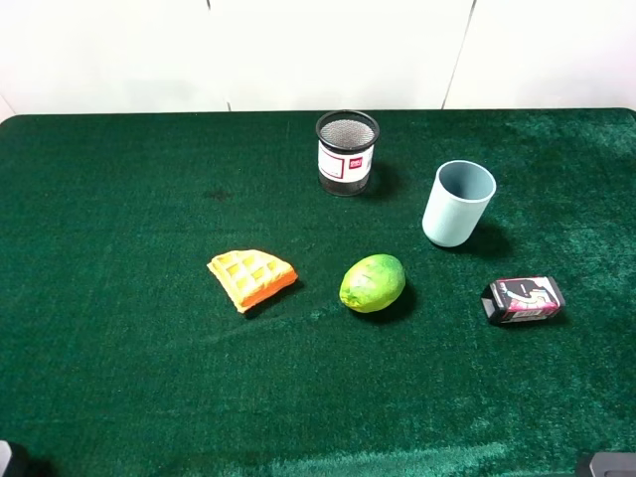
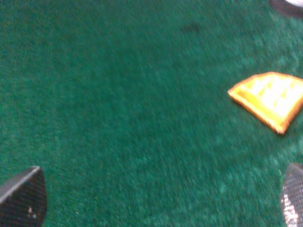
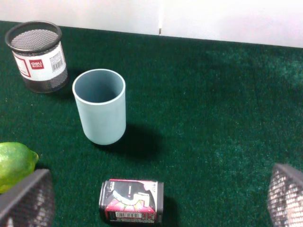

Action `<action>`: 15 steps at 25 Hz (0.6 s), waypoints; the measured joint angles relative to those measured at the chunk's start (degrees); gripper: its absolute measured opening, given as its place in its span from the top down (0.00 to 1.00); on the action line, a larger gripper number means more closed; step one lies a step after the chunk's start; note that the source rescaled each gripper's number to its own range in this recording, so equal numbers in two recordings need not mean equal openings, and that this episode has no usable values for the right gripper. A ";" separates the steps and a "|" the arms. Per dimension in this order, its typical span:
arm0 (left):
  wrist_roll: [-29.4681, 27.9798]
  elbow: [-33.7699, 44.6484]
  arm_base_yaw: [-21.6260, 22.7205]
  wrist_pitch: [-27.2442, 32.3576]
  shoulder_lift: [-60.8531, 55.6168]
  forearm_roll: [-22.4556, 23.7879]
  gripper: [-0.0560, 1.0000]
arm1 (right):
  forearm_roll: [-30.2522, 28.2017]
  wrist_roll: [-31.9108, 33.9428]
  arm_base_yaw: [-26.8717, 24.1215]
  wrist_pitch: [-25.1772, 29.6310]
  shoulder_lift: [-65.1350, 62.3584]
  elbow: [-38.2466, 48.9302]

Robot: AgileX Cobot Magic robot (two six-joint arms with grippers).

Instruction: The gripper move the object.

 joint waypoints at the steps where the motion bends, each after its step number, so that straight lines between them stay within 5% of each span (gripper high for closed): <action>1: 0.15 0.00 1.14 0.00 -0.90 -0.22 0.00 | 0.00 0.00 0.00 0.00 0.00 0.00; 15: 2.83 0.00 4.74 0.05 -2.48 -2.47 0.00 | 0.00 0.00 0.00 0.00 0.00 0.00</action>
